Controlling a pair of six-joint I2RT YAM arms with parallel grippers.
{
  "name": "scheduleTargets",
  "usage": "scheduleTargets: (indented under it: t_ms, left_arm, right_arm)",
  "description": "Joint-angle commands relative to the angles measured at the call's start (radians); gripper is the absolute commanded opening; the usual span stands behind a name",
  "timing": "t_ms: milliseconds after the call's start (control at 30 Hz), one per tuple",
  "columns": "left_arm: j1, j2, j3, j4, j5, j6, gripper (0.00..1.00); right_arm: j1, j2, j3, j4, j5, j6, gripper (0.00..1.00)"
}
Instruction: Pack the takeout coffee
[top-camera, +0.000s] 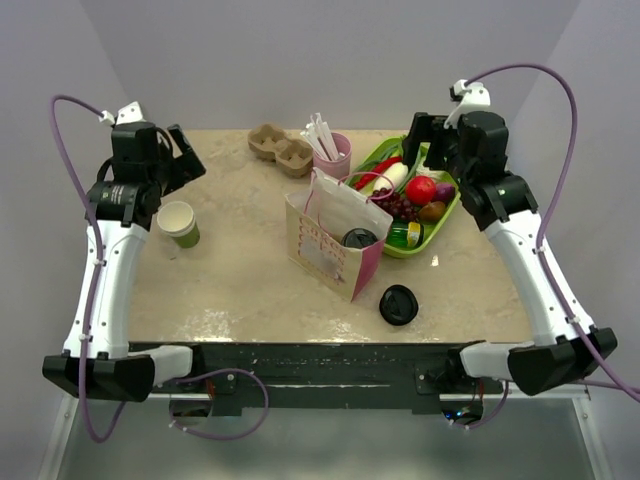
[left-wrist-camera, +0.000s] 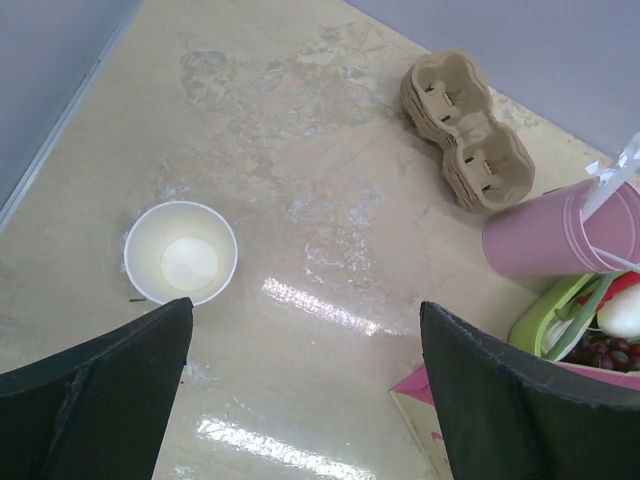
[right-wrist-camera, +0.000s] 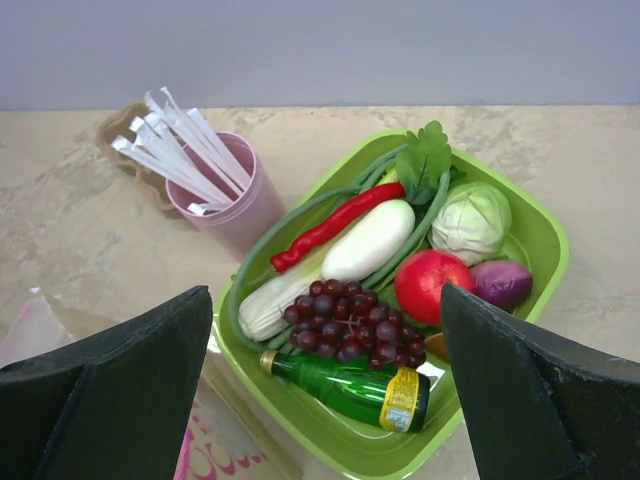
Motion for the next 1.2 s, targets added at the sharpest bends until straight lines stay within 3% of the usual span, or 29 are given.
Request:
scheduleTargets:
  t_ms: [0, 133, 233, 433, 767, 867, 1000, 1067, 1167]
  left_arm:
    - [0.015, 0.033, 0.007, 0.024, 0.038, -0.022, 1.00]
    - [0.017, 0.093, 0.037, 0.070, 0.087, -0.013, 1.00]
    - [0.018, 0.121, 0.031, 0.157, 0.154, 0.001, 1.00]
    - [-0.008, 0.266, 0.075, 0.433, 0.413, 0.045, 1.00]
    - [-0.103, 0.742, 0.498, 0.631, 0.579, 0.185, 1.00]
    - [-0.111, 0.816, 0.536, 0.754, 0.659, 0.199, 1.00]
    - [-0.144, 0.915, 0.670, 0.711, 0.665, 0.254, 1.00]
    - [-0.143, 0.906, 0.632, 0.723, 0.661, 0.236, 1.00]
    - [-0.143, 0.847, 0.508, 0.791, 0.639, 0.230, 1.00]
  right_arm:
    - [-0.077, 0.059, 0.053, 0.040, -0.148, 0.024, 0.98]
    - [-0.135, 0.146, 0.096, -0.004, -0.231, 0.009, 0.98]
    - [-0.137, 0.175, 0.078, 0.055, -0.306, -0.023, 0.98]
    - [-0.137, 0.240, 0.070, 0.082, -0.369, -0.074, 0.97]
    - [-0.137, 0.244, -0.011, 0.189, -0.383, -0.069, 0.97]
    - [-0.132, 0.270, -0.013, 0.304, -0.500, -0.071, 0.93]
    - [-0.088, 0.409, 0.080, 0.471, -0.599, -0.075, 0.90]
    - [-0.038, 0.502, 0.172, 0.470, -0.601, -0.112, 0.89]
    - [0.021, 0.716, 0.448, 0.349, -0.593, -0.175, 0.82]
